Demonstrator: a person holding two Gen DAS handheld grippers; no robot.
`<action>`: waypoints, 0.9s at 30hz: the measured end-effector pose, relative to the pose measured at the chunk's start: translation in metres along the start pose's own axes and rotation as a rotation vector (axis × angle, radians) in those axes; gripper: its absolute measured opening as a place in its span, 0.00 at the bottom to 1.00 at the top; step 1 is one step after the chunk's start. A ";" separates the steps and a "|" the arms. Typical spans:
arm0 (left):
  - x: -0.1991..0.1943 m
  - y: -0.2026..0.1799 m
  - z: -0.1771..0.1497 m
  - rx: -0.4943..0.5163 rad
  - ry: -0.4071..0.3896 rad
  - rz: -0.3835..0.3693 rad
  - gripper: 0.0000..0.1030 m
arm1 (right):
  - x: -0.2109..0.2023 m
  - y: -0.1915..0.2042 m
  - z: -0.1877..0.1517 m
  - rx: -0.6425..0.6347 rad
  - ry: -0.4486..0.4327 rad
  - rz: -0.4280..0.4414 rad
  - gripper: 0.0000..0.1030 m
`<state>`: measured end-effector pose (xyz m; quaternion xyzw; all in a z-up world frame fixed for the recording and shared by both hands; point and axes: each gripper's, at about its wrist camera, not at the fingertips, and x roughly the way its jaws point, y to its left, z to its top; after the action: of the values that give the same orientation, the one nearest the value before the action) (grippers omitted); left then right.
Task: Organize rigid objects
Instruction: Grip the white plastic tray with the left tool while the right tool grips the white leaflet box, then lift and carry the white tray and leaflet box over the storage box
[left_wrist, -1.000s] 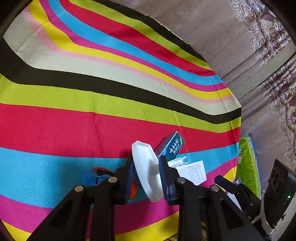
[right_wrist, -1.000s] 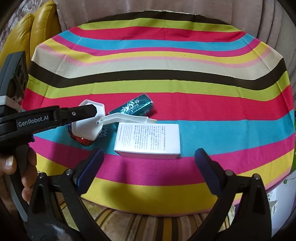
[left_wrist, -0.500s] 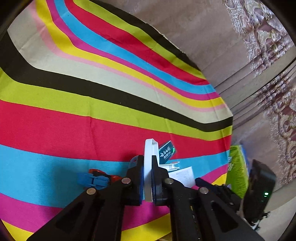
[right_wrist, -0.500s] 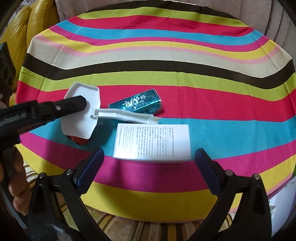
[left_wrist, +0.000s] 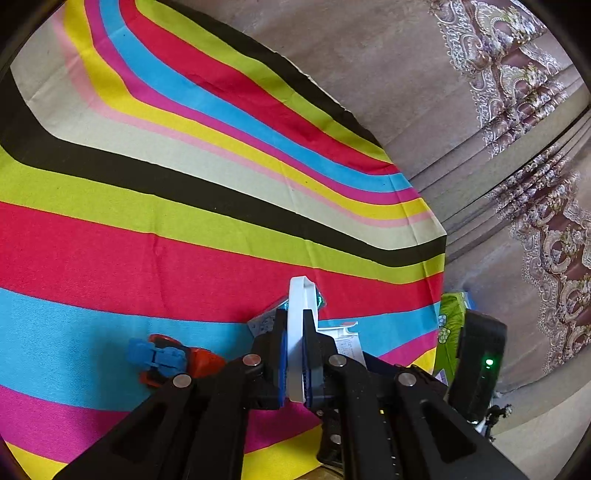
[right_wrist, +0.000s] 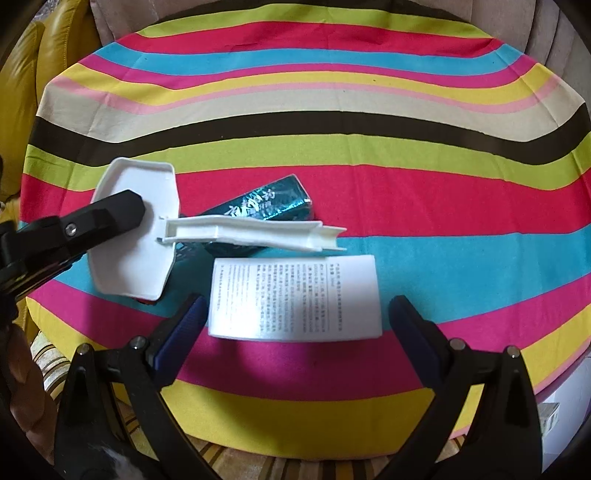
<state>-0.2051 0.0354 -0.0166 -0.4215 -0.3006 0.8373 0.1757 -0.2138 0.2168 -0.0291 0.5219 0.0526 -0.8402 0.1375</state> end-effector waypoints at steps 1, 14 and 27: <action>0.000 -0.001 0.000 0.001 -0.004 -0.001 0.06 | 0.000 -0.002 -0.001 0.003 0.004 0.003 0.96; -0.001 -0.013 -0.005 0.009 -0.019 -0.040 0.06 | -0.019 -0.024 -0.011 0.088 -0.049 0.035 0.85; 0.010 -0.057 -0.024 0.073 0.043 -0.096 0.06 | -0.076 -0.094 -0.050 0.284 -0.123 0.026 0.85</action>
<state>-0.1896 0.0929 0.0034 -0.4180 -0.2860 0.8290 0.2371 -0.1659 0.3319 0.0107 0.4845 -0.0821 -0.8676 0.0760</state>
